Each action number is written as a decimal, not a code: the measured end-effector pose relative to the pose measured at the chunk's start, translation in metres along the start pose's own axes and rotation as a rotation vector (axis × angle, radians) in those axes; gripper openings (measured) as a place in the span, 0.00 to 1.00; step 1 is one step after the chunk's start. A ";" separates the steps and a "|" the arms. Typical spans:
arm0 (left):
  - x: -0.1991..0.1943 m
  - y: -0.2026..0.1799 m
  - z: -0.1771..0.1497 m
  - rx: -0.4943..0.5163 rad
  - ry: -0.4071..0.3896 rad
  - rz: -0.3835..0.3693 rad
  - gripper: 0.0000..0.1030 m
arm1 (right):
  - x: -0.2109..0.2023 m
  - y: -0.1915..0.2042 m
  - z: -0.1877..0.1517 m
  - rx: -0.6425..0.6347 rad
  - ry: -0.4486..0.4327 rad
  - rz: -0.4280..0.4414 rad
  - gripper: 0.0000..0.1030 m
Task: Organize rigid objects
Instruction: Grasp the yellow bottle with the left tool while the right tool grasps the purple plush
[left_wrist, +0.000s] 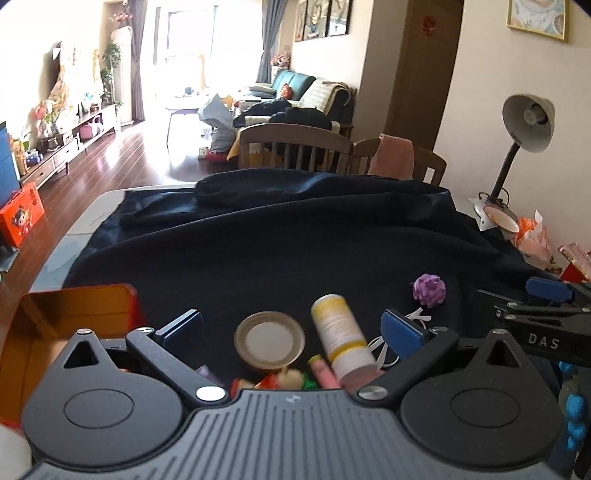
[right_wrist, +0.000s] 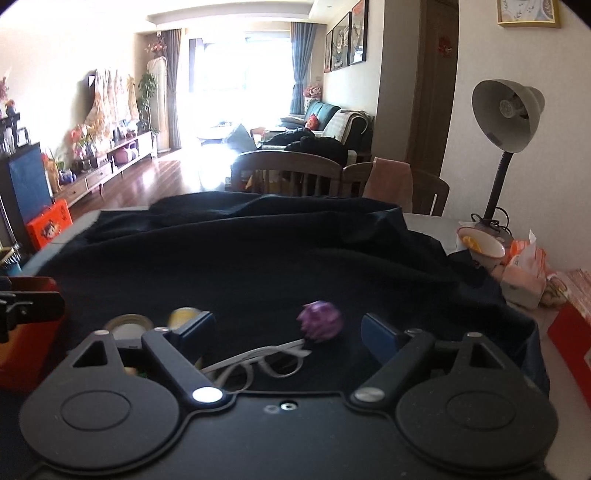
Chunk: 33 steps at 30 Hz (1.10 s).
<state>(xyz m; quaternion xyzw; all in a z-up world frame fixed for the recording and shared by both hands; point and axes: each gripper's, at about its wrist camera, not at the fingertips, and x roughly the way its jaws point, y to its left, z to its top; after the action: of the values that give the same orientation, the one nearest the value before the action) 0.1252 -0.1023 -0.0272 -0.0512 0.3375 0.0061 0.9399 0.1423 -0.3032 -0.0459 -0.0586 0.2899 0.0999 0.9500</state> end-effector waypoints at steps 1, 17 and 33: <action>0.006 -0.005 0.002 0.010 -0.001 0.007 1.00 | 0.006 -0.003 0.001 -0.005 0.004 0.002 0.84; 0.100 -0.049 0.005 0.029 0.133 -0.005 0.99 | 0.098 -0.034 0.005 -0.097 0.121 0.052 0.69; 0.166 -0.053 0.001 0.030 0.332 -0.016 0.64 | 0.148 -0.047 -0.005 -0.127 0.231 0.114 0.63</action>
<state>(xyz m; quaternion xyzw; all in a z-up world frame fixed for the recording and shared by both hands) 0.2562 -0.1585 -0.1270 -0.0403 0.4877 -0.0147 0.8720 0.2700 -0.3264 -0.1309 -0.1131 0.3931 0.1643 0.8976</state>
